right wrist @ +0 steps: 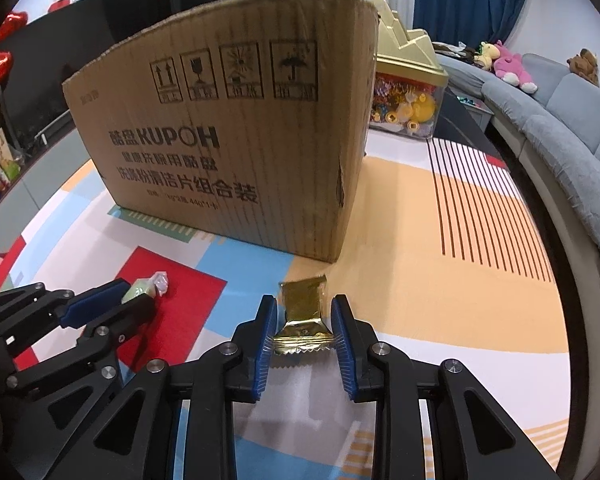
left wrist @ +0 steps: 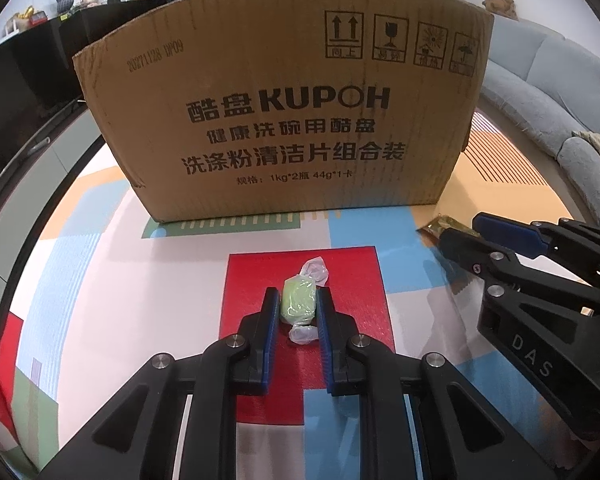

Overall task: Organize snacks
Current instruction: 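Grasp the green wrapped sweet with the left tool while the right tool grasps the gold candy, then lift the green sweet and gold candy and carry both over the box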

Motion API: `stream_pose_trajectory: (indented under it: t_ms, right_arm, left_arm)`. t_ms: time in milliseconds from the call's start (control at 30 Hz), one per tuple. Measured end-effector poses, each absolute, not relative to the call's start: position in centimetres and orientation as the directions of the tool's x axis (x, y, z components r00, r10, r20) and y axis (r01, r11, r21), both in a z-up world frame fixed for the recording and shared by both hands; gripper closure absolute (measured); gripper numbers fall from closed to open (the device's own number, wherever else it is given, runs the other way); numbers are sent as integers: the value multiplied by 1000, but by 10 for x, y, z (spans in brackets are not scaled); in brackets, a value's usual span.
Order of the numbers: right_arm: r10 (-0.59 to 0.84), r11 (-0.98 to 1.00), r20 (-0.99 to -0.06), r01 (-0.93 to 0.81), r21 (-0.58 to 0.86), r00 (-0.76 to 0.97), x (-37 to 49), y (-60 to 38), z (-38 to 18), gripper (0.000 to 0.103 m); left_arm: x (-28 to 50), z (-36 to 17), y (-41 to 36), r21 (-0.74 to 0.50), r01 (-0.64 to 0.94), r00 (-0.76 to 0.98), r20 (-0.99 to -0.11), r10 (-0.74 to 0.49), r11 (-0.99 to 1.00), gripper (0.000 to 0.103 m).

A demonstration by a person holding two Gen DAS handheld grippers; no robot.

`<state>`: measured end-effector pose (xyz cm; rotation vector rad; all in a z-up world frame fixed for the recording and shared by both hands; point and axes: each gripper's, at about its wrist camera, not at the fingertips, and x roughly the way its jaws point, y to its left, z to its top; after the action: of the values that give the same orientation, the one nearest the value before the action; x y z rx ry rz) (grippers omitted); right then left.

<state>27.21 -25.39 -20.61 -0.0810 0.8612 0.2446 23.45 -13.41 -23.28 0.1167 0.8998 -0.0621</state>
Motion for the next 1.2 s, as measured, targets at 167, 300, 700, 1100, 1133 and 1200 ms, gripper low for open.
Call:
stream_pose_trajectory:
  t_ms: [167,300,700,1100,1133,1200]
  right_arm:
    - [169,968,-771,-251,12,613,269,-250,-206,79]
    - [161,967,-784,-254,4,599,270,-248,-210,79]
    - [179,967,-820,-251,45,543,274,-252,-212,85]
    - [174,973,-782,-228,41,598,258,-247,-172,85]
    - [174,974,-778,-222,46,604,255,-245,-167,85]
    - [177,975,-771,-216,52,612,249,-243,-159,85]
  left_arm:
    - [235,-227,-132,81,99,623,-782,1,992,84]
    - [235,-222,-129,82,100,626,-780,2,992,84]
    - [238,-216,-124,76,96,625,-781,-1,992,84]
    - [230,-173,-111,70,80,672,-741,-2,994,84]
    - [229,-168,-110,69,76,679,-735,-1,995,84]
    - [227,-160,-110,67,72,690,-724,-2,995,84]
